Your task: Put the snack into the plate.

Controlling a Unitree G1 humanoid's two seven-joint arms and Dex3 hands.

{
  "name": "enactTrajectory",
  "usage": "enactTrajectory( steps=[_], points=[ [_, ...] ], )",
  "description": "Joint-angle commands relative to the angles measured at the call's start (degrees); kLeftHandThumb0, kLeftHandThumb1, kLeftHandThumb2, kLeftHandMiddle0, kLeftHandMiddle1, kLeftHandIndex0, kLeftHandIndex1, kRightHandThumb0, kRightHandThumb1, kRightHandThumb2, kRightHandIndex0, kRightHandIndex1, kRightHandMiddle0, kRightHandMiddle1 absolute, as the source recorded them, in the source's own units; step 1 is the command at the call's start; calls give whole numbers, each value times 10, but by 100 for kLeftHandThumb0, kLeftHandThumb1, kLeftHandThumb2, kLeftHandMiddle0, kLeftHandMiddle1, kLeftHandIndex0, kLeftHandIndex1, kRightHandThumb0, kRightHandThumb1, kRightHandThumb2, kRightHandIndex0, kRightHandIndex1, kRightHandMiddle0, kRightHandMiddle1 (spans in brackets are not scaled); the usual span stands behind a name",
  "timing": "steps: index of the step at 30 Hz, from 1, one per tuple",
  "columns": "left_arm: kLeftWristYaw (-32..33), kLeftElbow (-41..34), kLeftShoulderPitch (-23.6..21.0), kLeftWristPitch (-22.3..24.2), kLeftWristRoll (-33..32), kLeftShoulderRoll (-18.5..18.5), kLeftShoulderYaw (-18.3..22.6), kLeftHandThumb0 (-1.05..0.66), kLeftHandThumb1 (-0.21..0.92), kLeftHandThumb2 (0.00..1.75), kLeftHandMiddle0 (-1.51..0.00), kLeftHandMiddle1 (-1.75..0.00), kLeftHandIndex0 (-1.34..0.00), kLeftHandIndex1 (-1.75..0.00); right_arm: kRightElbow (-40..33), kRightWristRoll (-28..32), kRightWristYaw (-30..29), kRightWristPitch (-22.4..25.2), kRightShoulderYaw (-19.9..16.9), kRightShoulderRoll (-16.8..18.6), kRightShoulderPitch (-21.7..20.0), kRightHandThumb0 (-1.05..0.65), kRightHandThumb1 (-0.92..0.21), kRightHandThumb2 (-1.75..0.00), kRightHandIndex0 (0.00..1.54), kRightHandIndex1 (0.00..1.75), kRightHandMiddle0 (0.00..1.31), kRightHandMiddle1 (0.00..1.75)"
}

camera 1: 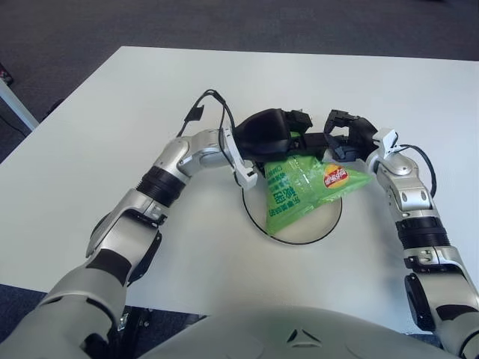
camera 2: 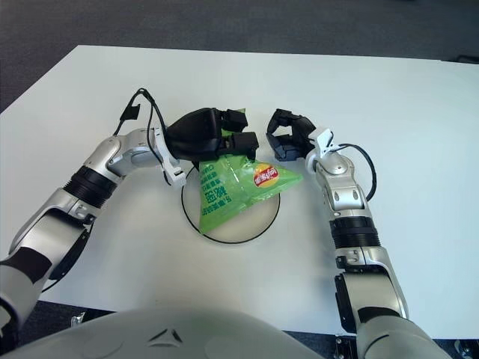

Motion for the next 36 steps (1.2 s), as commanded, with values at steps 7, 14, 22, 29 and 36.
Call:
enactTrajectory(
  steps=[7, 14, 22, 29, 36],
  points=[
    [-25, 46, -29, -19, 4, 17, -30, -59, 79, 65, -35, -162, -8, -135, 40, -25, 6, 17, 15, -1, 35, -45, -43, -118, 123, 175, 53, 175],
    [-137, 67, -39, -6, -96, 20, -55, -71, 90, 63, -20, -108, 0, -98, 42, -47, 2, 18, 28, -11, 29, -45, -42, -119, 124, 175, 54, 175],
    [-289, 54, -47, 32, -223, 29, -79, -80, 92, 79, -9, -63, 0, -60, 37, -41, 13, 23, 25, -6, 25, -45, -42, -119, 124, 175, 53, 175],
    [-403, 28, -48, 68, -319, 31, -93, -87, 92, 80, -4, -49, 0, -40, 75, -25, 23, 1, 11, 1, 25, -44, -45, -115, 119, 175, 51, 175],
    [-489, 12, -42, 97, -410, 21, -92, -94, 92, 76, 0, -35, 0, -21, 65, -43, 11, -1, 16, 2, 22, -44, -46, -114, 115, 175, 50, 175]
  ],
)
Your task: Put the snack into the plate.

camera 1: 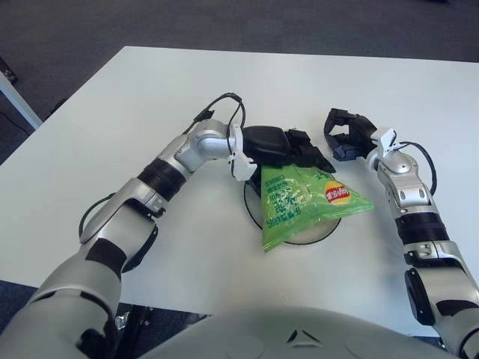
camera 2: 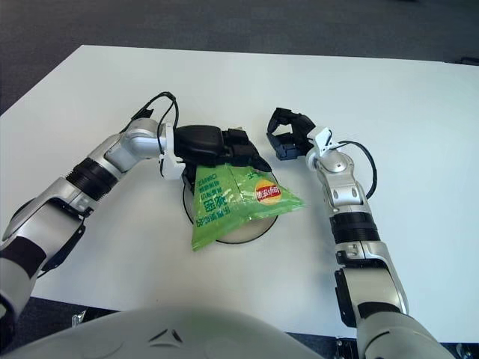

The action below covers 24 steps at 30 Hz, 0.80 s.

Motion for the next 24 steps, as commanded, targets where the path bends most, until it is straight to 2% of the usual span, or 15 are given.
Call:
enactTrajectory(
  steps=[1, 3, 9, 15, 19, 21, 23, 24],
  points=[
    [-45, -8, 0, 13, -50, -5, -2, -94, 92, 75, 0, -33, 0, -20, 25, -24, -4, 38, 16, 5, 38, -44, -46, -114, 115, 175, 50, 175],
    [-64, -11, 2, 20, -70, -9, 1, -96, 92, 72, 0, -28, 0, -18, 13, -27, -6, 45, 19, 4, 41, -44, -46, -115, 116, 175, 51, 175],
    [-146, -26, 13, 86, -174, -24, 11, -98, 92, 59, 0, -15, 0, -8, 3, -36, -14, 58, 24, 1, 43, -44, -45, -116, 118, 175, 51, 175],
    [-221, -29, 17, 137, -247, -41, 29, -101, 92, 48, 0, -6, 0, -1, -3, -48, -10, 48, 32, -8, 45, -44, -44, -116, 118, 175, 52, 175],
    [-243, -22, 16, 135, -256, -53, 47, -103, 92, 42, 0, -2, 0, 0, -14, -62, -3, 35, 44, -17, 43, -44, -44, -117, 118, 175, 52, 175],
    [-250, -14, 16, 119, -258, -61, 59, -104, 92, 38, 0, -1, 0, 0, -44, -58, 4, 29, 48, -15, 51, -44, -44, -117, 119, 175, 52, 175],
    [-252, -3, 14, 102, -250, -67, 68, -104, 92, 35, 0, 0, 0, 0, -45, -48, 12, 16, 41, -13, 56, -44, -45, -116, 119, 175, 51, 175],
    [-253, 2, 12, 91, -244, -68, 72, -105, 92, 34, 0, 0, 0, 0, -65, -39, 17, 16, 36, -14, 72, -44, -45, -116, 118, 175, 51, 175]
  ],
)
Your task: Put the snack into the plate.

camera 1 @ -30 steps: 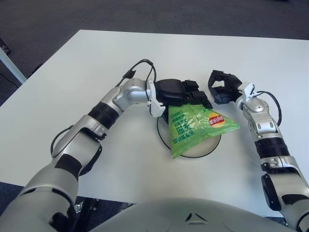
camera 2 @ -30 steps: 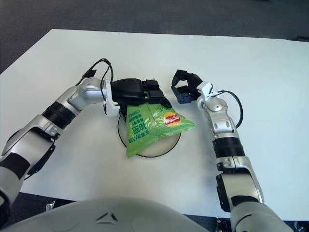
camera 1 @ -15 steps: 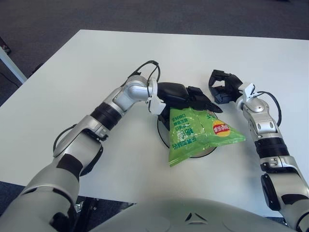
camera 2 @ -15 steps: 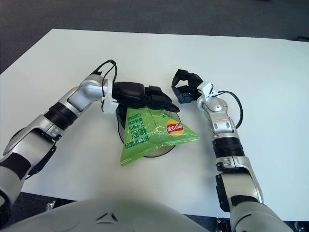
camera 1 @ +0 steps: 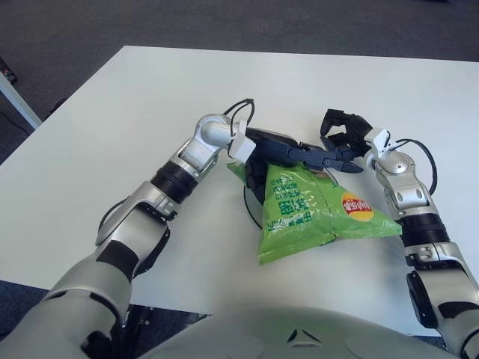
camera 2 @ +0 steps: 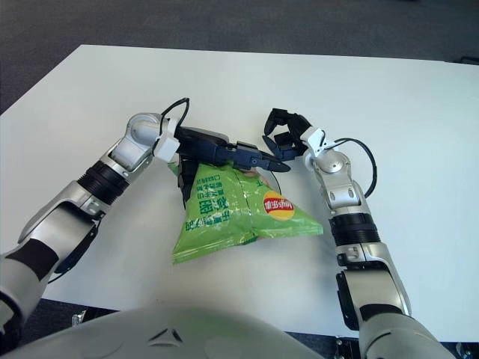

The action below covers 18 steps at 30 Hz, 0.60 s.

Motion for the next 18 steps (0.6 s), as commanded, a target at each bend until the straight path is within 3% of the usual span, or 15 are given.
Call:
enactTrajectory(
  steps=[1, 3, 7, 12, 13, 14, 15, 16, 17, 18],
  points=[
    [-9, 20, 1, -31, 6, -6, 22, -105, 92, 32, 0, 0, 0, 0, -21, 11, 31, 16, 7, 0, 64, -44, -46, -114, 117, 175, 50, 175],
    [-12, 25, -5, -45, 17, -4, 29, -105, 92, 29, 0, 0, 0, 0, -49, 18, 39, 9, 2, -4, 92, -44, -47, -113, 114, 175, 49, 175],
    [-18, 21, -11, -42, 24, 2, 37, -105, 89, 26, 0, 0, 0, 0, -26, 36, 50, 5, -11, -1, 95, -43, -50, -109, 107, 175, 47, 175],
    [-7, 20, -14, -63, 53, 6, 47, -104, 87, 23, 0, 0, 0, 0, -9, 73, 37, 58, -33, 29, 82, -42, -53, -105, 84, 175, 45, 175],
    [-2, 19, -16, -69, 68, 9, 48, -104, 86, 22, 0, 0, 0, 0, -4, 4, 30, 94, 12, 5, 52, -42, -53, -105, 77, 175, 45, 175],
    [1, 19, -18, -73, 78, 11, 49, -103, 85, 22, 0, 0, 0, 0, -2, -49, 24, 120, 46, -14, 29, -55, -67, -103, 50, 132, 29, 130],
    [3, 19, -18, -76, 84, 12, 50, -102, 85, 21, 0, 0, 0, 0, 0, -84, 20, 137, 69, -27, 14, -63, -76, -102, 34, 100, 18, 98],
    [5, 19, -19, -77, 90, 13, 50, -102, 85, 21, 0, 0, 0, 0, 14, -77, 21, 116, 59, -36, 36, -66, -79, -101, 29, 89, 15, 87],
    [9, 19, -20, -82, 100, 15, 51, -101, 84, 21, 0, 0, 0, 0, -6, -48, 21, 116, 36, -28, 70, -65, -82, -93, 24, 90, 9, 105],
    [11, 19, -21, -86, 107, 16, 52, -98, 82, 20, 0, 0, 0, 0, -22, -28, 21, 119, 20, -22, 93, -63, -82, -87, 28, 96, 13, 119]
  ],
)
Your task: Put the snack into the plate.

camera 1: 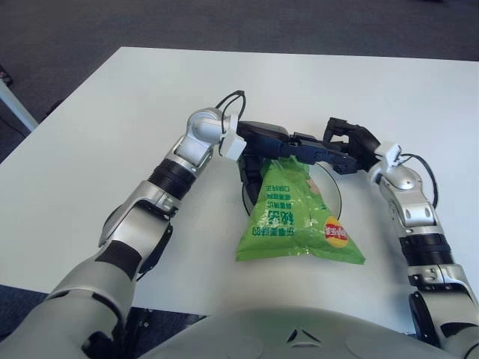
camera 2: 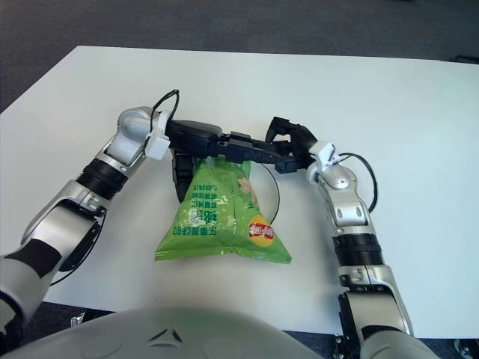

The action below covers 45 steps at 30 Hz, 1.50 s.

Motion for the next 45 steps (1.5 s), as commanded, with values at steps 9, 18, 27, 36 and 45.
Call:
enactTrajectory(
  steps=[9, 18, 27, 36, 45],
  points=[
    [97, 33, -25, -125, 145, 21, 25, -88, 78, 18, 0, 0, 0, 0, 26, -51, 35, 151, 53, -33, -21, -82, -92, -86, 2, 36, 1, 63],
    [209, 67, -34, -201, 267, 27, 34, -82, 80, 19, 0, 0, 0, 0, 29, -35, 55, 141, 48, -38, -6, -92, -92, -91, 1, 56, 0, 33],
    [392, 40, -13, -218, 448, 28, 73, -76, 87, 23, 0, 0, 0, 0, 53, -29, 20, 105, 27, -14, -1, -79, -92, -74, 99, 169, 15, 134],
    [548, -6, -4, -172, 592, 52, 69, -37, 62, 82, 0, 0, 0, 0, 92, 6, 5, 38, -13, 13, 7, -65, -92, -68, 119, 174, 86, 173],
    [703, -50, -1, -127, 702, 86, 53, -39, 68, 89, 0, 0, 0, 0, 137, 47, 36, 18, -34, 20, -1, -74, -91, -59, 128, 175, 102, 175]
  ],
)
